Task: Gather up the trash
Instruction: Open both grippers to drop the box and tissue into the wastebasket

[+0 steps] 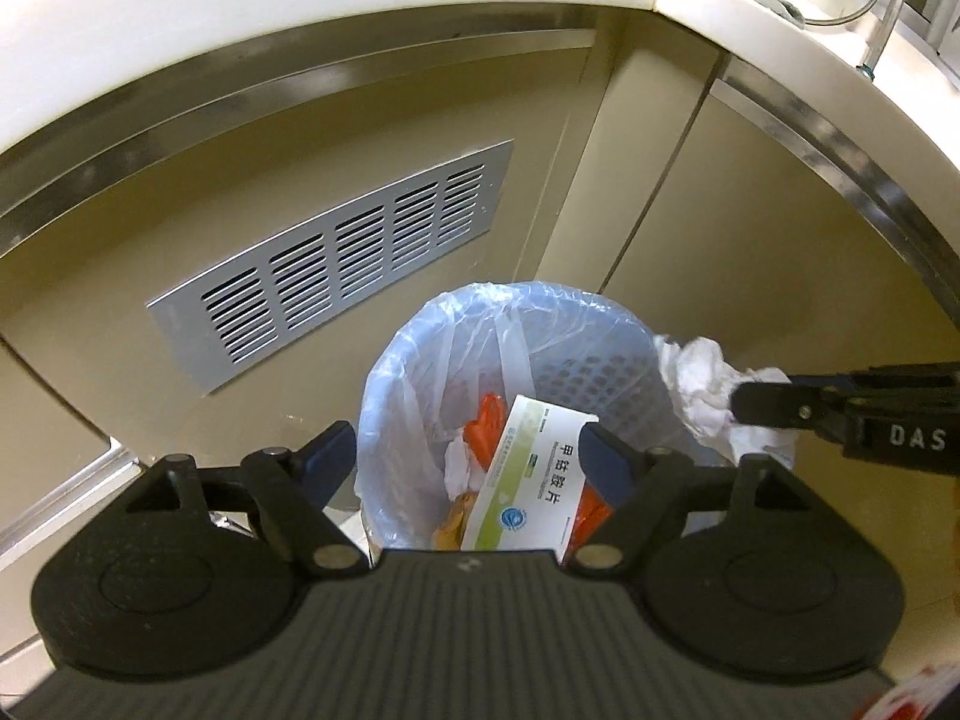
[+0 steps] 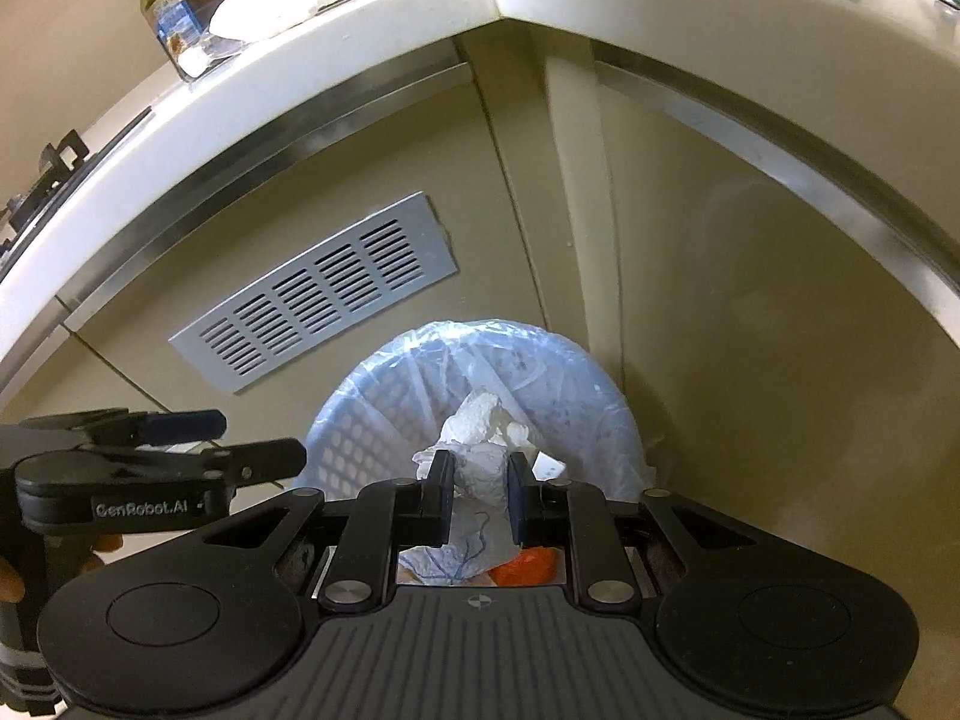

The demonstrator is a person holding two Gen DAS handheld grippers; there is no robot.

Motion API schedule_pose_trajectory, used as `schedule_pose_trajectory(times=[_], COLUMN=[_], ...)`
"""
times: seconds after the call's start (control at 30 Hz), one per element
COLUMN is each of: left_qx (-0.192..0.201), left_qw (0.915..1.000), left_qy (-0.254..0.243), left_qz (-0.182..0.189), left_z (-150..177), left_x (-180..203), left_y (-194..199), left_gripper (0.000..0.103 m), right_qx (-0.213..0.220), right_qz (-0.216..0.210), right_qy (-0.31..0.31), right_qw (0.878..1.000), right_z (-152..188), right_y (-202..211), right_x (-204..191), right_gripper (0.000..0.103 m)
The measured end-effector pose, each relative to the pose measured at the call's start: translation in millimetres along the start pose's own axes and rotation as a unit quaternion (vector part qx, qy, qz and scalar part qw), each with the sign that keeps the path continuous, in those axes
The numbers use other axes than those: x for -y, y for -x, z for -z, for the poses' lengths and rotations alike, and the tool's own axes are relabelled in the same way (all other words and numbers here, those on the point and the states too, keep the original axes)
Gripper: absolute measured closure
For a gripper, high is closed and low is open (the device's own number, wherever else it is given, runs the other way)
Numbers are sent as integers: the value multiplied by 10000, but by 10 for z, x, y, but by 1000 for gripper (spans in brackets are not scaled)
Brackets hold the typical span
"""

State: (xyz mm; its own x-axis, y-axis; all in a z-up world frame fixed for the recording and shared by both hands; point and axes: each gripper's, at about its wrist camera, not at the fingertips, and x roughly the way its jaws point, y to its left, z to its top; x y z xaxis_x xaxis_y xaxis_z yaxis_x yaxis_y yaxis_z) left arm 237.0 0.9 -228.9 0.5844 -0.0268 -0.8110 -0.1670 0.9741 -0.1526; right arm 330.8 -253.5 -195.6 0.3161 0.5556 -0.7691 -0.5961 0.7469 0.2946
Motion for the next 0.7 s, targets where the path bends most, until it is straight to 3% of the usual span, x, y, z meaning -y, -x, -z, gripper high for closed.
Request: schedule_pose_trajectory(times=[0.23, 0.3, 0.33, 0.37, 0.7], left_qx=[76, 82, 77, 78, 91], left_qw=[9999, 9999, 9999, 9999, 9999], left_qy=[-25, 9, 26, 32, -28], left_qz=[-101, -125, -134, -145, -115], left_z=[-13, -18, -21, -21, -2], left_x=[-82, -113, -127, -141, -101], left_y=[132, 158, 170, 183, 307], left_gripper=[24, 24, 24, 24, 24], right_qx=[168, 219, 309, 416, 30], right_qz=[-624, -671, -654, -610, -143], right_qy=[-51, -80, -43, 22, 237], right_qw=[9979, 9975, 9974, 9973, 9996], right_z=[-95, -127, -142, -144, -43], right_y=[-93, -112, -103, -84, -33], right_x=[-181, -233, -259, -284, -248], right_gripper=[81, 59, 43, 39, 39])
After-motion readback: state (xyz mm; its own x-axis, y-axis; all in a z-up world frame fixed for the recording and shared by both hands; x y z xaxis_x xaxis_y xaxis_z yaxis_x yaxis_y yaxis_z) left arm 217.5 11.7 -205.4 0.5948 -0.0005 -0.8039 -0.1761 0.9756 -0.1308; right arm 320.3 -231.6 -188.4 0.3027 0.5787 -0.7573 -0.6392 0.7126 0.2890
